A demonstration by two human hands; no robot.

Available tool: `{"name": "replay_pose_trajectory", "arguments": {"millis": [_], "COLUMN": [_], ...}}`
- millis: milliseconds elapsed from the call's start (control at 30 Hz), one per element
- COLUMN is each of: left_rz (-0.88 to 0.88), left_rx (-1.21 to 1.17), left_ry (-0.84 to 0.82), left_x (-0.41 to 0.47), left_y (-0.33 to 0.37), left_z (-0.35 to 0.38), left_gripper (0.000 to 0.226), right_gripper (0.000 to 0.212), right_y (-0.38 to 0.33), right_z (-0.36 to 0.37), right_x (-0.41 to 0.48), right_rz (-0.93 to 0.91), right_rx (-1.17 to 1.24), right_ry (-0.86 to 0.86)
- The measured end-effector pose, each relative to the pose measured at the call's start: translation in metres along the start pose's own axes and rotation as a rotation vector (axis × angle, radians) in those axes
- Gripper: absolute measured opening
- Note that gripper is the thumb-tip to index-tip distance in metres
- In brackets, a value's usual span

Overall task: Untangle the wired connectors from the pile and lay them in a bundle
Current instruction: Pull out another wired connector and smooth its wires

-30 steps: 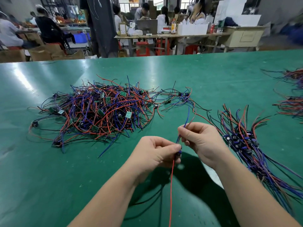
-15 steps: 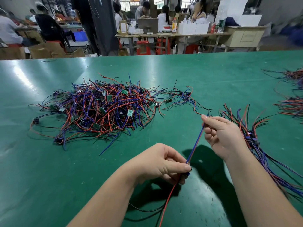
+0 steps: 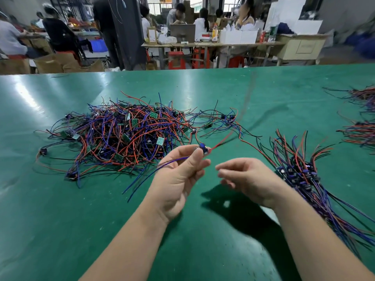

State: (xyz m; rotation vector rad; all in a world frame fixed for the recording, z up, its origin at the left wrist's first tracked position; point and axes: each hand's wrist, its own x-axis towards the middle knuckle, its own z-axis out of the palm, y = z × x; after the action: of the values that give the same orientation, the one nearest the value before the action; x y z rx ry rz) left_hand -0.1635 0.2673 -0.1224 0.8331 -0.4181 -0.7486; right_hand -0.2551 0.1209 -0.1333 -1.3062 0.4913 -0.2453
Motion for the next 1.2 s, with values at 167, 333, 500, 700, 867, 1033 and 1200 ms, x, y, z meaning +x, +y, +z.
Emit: {"name": "replay_pose_trajectory", "arguments": {"millis": [167, 333, 500, 700, 867, 1033, 1200], "left_rz": [0.361, 0.438, 0.58, -0.004, -0.31, -0.507, -0.614], "left_rx": [0.492, 0.745, 1.26, 0.578, 0.519, 0.619, 0.721], "left_ry": [0.225, 0.112, -0.205, 0.004, 0.054, -0.159, -0.321], "left_x": [0.0, -0.005, -0.002, 0.0, -0.002, -0.006, -0.01], "left_y": [-0.019, -0.032, -0.01, 0.002, -0.015, -0.013, -0.011], "left_z": [0.0, 0.0, -0.012, -0.007, -0.004, -0.005, -0.006], "left_gripper": [0.032, 0.027, 0.043, 0.022, 0.008, 0.007, 0.005], "right_gripper": [0.016, 0.014, 0.011, 0.01, 0.018, 0.017, 0.012], "right_y": [0.003, 0.003, -0.009, -0.007, 0.007, -0.001, -0.004], "right_z": [0.026, 0.021, 0.003, -0.002, 0.009, -0.007, -0.025], "right_x": [0.001, 0.003, 0.003, -0.002, 0.004, 0.01, 0.013], "right_rz": [-0.052, -0.071, -0.103, -0.105, -0.155, -0.138, -0.099], "right_rx": [0.3, 0.327, 0.368, 0.111, -0.277, -0.114, 0.197], "right_ry": [-0.118, -0.034, 0.063, -0.047, -0.026, 0.251, 0.433]}}
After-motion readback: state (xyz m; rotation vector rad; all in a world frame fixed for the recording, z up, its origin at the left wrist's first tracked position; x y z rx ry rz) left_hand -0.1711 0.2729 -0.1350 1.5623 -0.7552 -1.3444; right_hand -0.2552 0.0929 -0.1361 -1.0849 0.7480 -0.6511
